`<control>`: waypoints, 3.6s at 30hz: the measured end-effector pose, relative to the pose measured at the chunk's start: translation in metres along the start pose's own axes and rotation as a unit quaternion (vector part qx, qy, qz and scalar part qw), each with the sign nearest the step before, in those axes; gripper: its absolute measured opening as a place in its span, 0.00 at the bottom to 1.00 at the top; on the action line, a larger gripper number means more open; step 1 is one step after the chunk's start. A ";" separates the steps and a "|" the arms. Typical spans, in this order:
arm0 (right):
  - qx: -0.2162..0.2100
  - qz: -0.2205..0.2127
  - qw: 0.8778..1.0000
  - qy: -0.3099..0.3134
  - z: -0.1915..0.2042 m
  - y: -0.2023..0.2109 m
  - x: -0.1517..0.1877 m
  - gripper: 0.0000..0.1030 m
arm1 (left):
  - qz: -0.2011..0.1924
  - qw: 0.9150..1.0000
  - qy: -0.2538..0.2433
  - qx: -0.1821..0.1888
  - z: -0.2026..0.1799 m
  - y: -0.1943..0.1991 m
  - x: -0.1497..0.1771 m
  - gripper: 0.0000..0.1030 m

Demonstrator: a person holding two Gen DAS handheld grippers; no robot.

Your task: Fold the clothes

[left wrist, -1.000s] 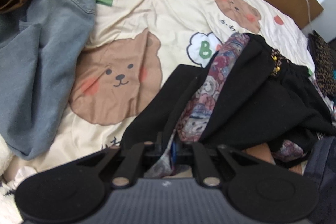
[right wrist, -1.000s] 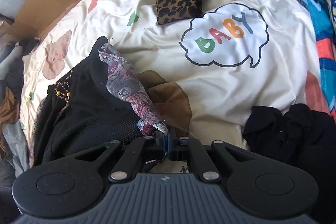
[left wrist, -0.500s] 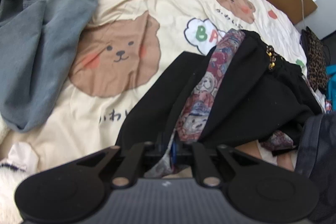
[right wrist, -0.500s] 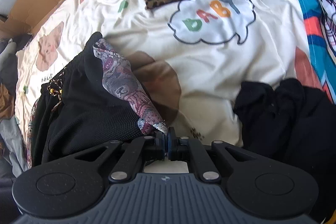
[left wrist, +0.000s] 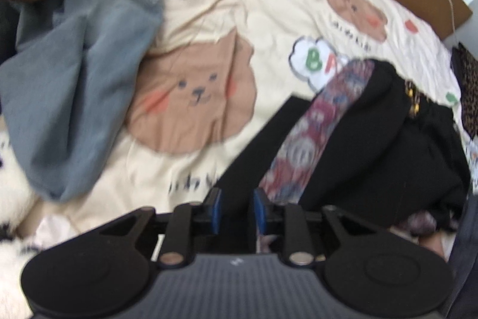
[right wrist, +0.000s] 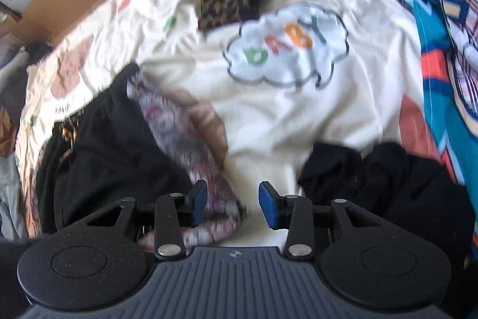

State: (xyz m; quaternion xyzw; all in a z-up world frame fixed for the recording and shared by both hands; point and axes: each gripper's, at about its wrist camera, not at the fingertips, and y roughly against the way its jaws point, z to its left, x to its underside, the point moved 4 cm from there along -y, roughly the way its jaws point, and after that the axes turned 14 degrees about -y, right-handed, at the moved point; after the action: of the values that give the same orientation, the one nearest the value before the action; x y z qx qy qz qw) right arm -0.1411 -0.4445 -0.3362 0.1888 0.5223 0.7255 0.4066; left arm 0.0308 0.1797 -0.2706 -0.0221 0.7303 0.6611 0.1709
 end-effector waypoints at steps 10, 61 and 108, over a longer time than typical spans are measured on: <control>-0.035 -0.021 0.999 0.015 0.030 -0.033 -0.037 0.44 | -0.039 0.998 -0.031 0.026 -0.026 -0.050 -0.090 0.24; -0.039 -0.024 0.984 0.171 0.159 -0.144 -0.054 0.44 | -0.041 0.980 -0.169 0.100 -0.145 -0.168 -0.162 0.24; -0.048 -0.048 0.954 0.293 0.203 -0.126 -0.047 0.18 | -0.083 0.963 -0.222 0.131 -0.147 -0.134 -0.183 0.02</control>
State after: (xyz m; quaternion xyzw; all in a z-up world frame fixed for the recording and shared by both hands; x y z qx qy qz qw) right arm 0.0779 -0.3436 -0.3658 -0.0773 0.5913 0.7529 0.2784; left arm 0.2048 -0.0155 -0.3378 0.0872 0.7499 0.5316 0.3840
